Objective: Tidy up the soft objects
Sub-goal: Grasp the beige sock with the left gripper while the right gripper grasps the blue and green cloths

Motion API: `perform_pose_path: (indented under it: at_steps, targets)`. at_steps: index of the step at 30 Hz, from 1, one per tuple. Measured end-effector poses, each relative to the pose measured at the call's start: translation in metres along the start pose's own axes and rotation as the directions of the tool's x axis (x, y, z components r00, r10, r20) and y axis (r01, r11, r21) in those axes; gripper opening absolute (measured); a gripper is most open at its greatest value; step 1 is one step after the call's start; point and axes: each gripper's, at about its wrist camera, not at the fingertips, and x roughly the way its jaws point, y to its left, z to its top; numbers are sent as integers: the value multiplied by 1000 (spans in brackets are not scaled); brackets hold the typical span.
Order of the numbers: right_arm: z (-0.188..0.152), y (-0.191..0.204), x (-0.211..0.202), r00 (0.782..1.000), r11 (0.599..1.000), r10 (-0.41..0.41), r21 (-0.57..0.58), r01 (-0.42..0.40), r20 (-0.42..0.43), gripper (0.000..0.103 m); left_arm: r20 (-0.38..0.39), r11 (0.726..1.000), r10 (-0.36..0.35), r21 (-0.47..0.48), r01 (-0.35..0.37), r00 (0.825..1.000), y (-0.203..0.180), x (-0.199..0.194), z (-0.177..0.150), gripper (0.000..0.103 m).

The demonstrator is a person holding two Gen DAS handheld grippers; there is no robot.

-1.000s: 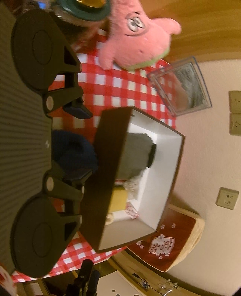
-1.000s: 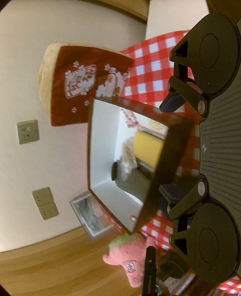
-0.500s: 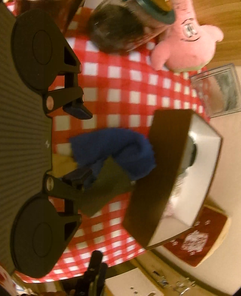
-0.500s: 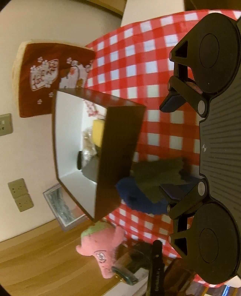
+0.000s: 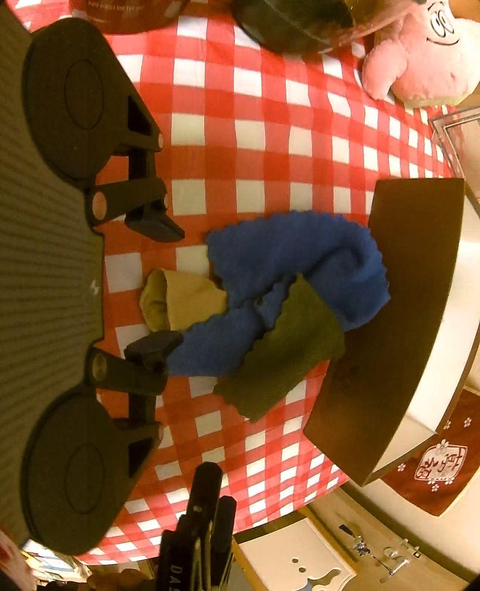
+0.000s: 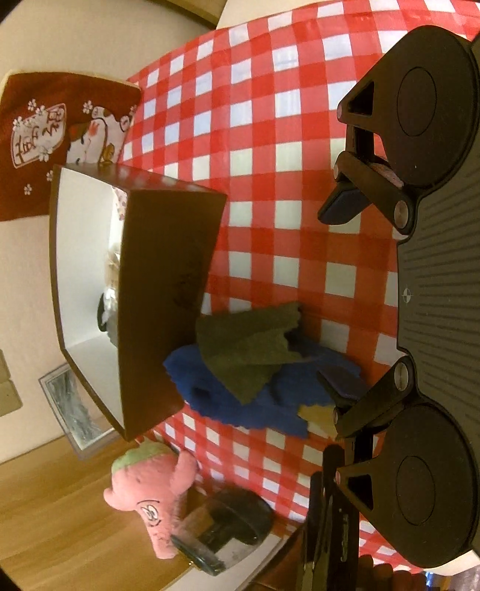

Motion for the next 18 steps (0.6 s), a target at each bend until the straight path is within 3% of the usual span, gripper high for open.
perform_pose_path:
  at_steps: [10,14,18]
  targets:
    - [-3,5,12,1000,1000,15,-26,-15,-11,84,-20,1000,-17,8,17,1000,-5,26,1,26]
    - [-1,8,17,1000,999,30,-37,-30,-7,81,-29,1000,-10,17,10,1000,-4,33,1,4]
    - [1,15,26,999,996,52,-66,-52,0,71,-23,1000,0,8,0,1000,0,31,2,2]
